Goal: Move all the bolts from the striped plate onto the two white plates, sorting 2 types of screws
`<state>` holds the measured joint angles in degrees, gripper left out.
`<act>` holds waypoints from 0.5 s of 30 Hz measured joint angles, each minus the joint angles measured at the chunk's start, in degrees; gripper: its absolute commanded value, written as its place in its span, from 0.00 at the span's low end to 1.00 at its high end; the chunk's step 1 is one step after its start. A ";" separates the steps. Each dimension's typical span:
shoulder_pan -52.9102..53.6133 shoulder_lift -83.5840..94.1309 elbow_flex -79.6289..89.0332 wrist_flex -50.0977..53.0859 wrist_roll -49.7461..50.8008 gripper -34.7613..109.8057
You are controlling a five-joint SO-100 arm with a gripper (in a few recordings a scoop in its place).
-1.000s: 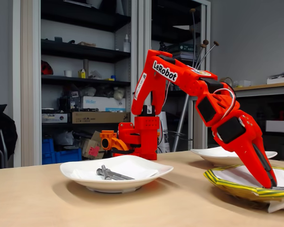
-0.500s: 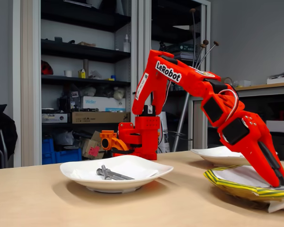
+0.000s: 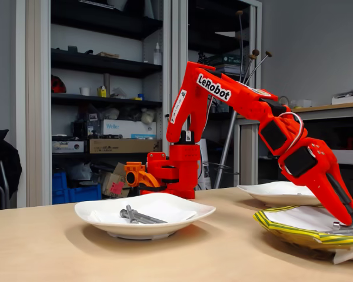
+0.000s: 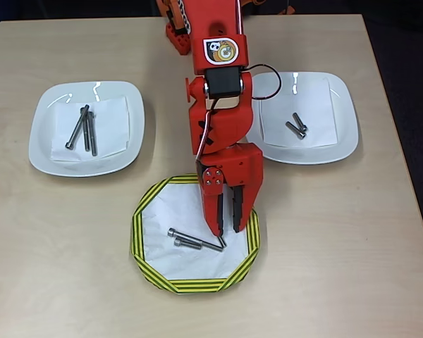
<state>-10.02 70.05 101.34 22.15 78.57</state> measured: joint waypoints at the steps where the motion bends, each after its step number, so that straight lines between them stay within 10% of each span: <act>1: 0.09 0.44 0.62 0.00 -0.53 0.29; 15: 2.55 0.79 0.97 -1.14 -3.69 0.29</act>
<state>-7.47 70.84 102.30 21.01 74.88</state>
